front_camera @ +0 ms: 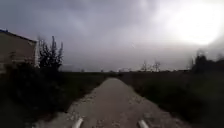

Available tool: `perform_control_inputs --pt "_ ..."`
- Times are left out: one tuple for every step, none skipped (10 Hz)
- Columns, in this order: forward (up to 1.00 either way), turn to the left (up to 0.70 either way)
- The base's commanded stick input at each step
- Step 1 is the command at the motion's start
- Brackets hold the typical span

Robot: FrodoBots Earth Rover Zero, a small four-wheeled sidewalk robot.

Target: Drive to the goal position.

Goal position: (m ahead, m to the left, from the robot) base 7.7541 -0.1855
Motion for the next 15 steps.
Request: perform_control_inputs --pt "0.70 0.00" --pt "0.70 0.00" --pt "0.70 0.00" --pt "0.70 0.00" --pt "0.70 0.00" --pt "0.70 0.00" --pt "0.70 0.00" --pt "0.70 0.00" --pt "0.70 0.00" --pt "0.70 0.00" --pt "0.70 0.00" --pt "0.70 0.00" --pt "0.70 0.00" --pt "0.70 0.00" --pt "0.70 0.00"
